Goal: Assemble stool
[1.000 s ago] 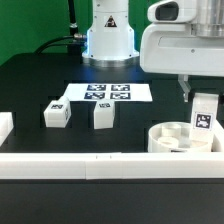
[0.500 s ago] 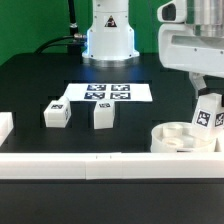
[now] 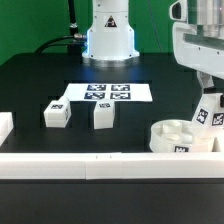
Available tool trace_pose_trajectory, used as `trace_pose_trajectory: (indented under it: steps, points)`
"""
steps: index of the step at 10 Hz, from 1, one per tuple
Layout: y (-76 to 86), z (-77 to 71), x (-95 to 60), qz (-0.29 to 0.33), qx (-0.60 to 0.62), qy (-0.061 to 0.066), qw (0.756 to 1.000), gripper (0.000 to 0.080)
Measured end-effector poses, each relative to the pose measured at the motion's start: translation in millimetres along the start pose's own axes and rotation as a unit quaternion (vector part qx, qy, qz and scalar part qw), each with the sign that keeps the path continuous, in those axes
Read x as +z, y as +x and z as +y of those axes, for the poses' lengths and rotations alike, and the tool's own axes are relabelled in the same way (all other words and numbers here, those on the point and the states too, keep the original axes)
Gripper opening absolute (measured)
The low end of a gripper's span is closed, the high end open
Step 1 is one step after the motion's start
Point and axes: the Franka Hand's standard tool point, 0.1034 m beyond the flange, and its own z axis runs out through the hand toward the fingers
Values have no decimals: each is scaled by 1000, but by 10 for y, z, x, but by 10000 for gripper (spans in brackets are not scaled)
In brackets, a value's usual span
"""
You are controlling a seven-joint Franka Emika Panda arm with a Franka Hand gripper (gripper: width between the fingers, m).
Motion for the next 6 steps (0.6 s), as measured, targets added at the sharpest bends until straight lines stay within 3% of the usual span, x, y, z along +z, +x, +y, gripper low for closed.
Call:
trace_pose_trajectory:
  steps: [1,2,4,6]
  points:
    - [5,-3,1,-2,27,3,1000,334]
    - [31,-10,2,-14,105,19,994,334]
    - [42,-11,2,-30,202,33,978,334]
    - [27,-38,7,-35,287,68,955,334]
